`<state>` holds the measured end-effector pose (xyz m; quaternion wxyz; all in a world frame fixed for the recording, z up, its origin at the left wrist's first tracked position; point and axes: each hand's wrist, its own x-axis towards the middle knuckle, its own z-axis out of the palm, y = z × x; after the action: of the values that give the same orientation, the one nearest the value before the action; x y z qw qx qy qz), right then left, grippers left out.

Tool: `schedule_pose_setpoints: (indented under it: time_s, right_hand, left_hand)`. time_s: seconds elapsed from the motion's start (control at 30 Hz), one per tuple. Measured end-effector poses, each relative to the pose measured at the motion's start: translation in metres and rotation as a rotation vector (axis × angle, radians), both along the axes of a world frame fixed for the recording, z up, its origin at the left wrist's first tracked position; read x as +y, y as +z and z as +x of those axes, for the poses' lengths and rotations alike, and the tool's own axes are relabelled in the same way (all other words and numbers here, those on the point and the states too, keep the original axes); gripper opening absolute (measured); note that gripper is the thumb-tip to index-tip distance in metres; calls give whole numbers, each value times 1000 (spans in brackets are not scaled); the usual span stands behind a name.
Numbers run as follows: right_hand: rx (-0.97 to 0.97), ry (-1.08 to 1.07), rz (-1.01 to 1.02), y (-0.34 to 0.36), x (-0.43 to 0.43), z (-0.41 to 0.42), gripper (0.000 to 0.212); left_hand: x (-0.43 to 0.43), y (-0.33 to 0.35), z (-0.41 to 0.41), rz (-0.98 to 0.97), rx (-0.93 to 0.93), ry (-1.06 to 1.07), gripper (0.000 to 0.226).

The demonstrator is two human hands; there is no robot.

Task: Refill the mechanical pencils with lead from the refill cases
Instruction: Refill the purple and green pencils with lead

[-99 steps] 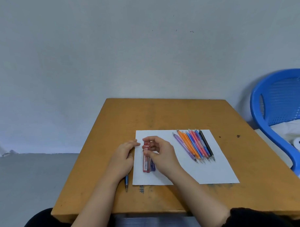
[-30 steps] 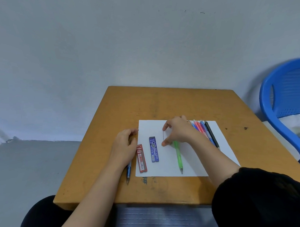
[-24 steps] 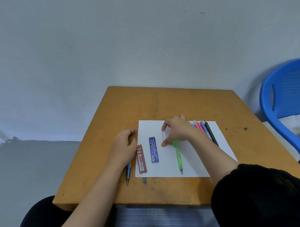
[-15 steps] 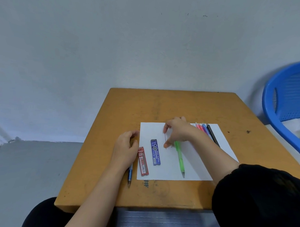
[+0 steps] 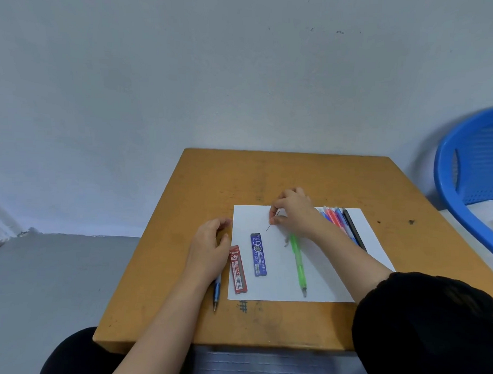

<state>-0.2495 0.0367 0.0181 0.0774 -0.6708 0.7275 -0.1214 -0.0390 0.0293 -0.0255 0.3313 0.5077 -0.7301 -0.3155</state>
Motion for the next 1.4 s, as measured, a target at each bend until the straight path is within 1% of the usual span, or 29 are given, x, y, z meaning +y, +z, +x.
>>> schedule_pose_setpoints:
  time_s: [0.1,0.17,0.3,0.4,0.53,0.73,0.8,0.87,0.93,1.0,1.07,1.23,1.33,1.4]
  right_hand:
    - [158,187,14,3,-1,-8,14]
    - [258,266,16,7,-3,-10,15]
    - [336,372,11,11,-10,-14,8]
    - [356,412,48,10,-13,-17,10]
    - [386,442,61,6,-8,-17,27]
    - [458,412,55,-4,-4,-17,21]
    - [411,392,49,-6,-4,-17,24]
    - [302,362,57,-5,-2,-15,31]
    - [99,302,78,-1,1,-12,35]
    - [-107,261,79,3,5,-10,32]
    - [-215,264,73,8,9,-8,27]
    - [-275,315,13,16,17,-6,27]
    - [-339,264,-8,17,23,-6,28]
    - [-316,237,-10,20,27,-5,28]
  left_hand:
    - [0,0,-1,1,-2,-4,30]
    - [0,-1,-1,1,3,-5,31]
    - [0,-1,-1,3,15,-3,31]
    - [0,-1,0,11,12,-5,30]
    - [-1,-1,0,21,0,-1,30]
    - [1,1,-1,6,4,6,31]
    - [1,1,-1,3,5,4,31]
    - [2,2,-1,3,7,3,32]
    - [2,3,-1,9,9,2,33]
    - [3,4,-1,12,10,2,33]
    - [3,4,-1,8,8,3,32]
    - [4,5,-1,-1,-5,3,32]
    - [5,5,-2,2,-5,4,32]
    - [5,5,-2,10,-5,3,32]
